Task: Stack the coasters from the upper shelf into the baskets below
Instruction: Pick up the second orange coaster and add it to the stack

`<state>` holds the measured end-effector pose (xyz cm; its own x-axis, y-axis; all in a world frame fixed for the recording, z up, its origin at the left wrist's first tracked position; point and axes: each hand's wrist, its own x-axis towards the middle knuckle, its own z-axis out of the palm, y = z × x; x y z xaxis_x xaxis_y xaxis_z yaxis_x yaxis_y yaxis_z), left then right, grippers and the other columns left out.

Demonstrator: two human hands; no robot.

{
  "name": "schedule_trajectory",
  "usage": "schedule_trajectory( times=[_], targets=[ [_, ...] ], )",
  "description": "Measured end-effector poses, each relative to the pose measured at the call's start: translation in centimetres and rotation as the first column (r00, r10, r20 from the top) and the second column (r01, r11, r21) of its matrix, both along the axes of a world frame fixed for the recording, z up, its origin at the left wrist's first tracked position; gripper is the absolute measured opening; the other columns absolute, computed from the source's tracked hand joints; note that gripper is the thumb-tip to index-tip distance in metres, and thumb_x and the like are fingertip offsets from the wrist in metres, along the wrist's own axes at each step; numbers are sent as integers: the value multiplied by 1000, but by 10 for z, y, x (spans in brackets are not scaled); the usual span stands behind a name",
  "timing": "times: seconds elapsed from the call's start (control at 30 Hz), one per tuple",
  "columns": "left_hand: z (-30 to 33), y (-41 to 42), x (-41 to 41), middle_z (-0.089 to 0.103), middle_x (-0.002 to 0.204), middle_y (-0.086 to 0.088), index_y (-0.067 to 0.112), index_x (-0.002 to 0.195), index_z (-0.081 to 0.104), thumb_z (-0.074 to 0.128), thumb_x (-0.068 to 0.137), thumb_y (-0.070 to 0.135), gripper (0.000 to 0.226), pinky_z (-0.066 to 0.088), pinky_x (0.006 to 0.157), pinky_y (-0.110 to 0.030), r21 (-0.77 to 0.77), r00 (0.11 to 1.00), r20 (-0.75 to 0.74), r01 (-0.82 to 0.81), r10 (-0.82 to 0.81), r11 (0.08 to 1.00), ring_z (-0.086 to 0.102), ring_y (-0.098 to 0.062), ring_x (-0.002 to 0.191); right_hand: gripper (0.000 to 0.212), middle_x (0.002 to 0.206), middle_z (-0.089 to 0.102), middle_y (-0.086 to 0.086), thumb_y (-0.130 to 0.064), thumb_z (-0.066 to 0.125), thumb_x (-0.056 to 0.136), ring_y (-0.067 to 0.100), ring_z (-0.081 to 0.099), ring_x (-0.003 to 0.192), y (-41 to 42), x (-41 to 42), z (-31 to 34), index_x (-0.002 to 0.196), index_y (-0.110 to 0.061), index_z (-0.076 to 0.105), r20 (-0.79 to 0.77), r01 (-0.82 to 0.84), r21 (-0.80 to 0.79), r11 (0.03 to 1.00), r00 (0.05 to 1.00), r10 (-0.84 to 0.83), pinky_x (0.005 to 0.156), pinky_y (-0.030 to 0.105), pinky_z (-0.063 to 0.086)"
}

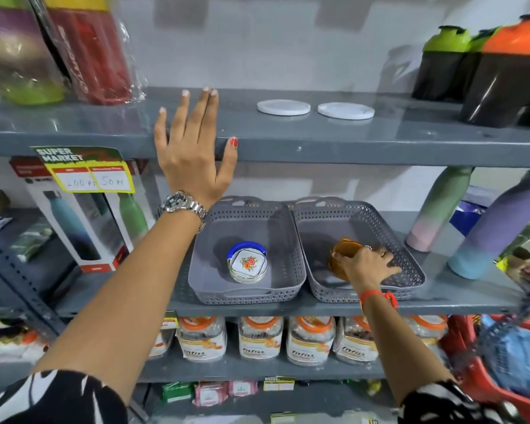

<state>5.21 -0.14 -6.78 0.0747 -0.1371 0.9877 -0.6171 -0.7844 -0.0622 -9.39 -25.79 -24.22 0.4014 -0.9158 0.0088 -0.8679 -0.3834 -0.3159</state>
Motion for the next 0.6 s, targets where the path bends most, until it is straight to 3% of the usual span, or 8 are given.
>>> schedule_trajectory(
  times=[0.1, 0.4, 0.6],
  targets=[
    [-1, 0, 1, 49, 140, -1, 11, 138, 47, 28, 95, 44, 58, 20, 111, -42, -6, 1000, 14, -7, 7, 1000, 42, -24, 132, 61, 142, 45, 18, -58, 61, 76, 37, 29, 135, -4, 7, -3, 111, -8, 68, -46, 2, 17, 1000, 999, -1, 111, 67, 14],
    [-1, 0, 3, 48, 141, 0, 12, 138, 46, 26, 95, 45, 58, 21, 110, -42, -13, 1000, 21, -10, 10, 1000, 40, -23, 133, 66, 145, 40, 17, -65, 56, 78, 37, 26, 138, -7, 13, -12, 119, -13, 64, -186, -76, 12, 997, 980, 77, 108, 70, 11],
    [0, -1, 1, 48, 141, -1, 12, 138, 46, 27, 95, 45, 58, 21, 110, -42, -10, 1000, 15, -14, 15, 1000, 40, -23, 133, 49, 133, 51, 17, -45, 55, 84, 36, 37, 129, 14, 5, 10, 112, -6, 65, 51, -16, -117, 993, 998, 22, 109, 61, 23]
  ],
)
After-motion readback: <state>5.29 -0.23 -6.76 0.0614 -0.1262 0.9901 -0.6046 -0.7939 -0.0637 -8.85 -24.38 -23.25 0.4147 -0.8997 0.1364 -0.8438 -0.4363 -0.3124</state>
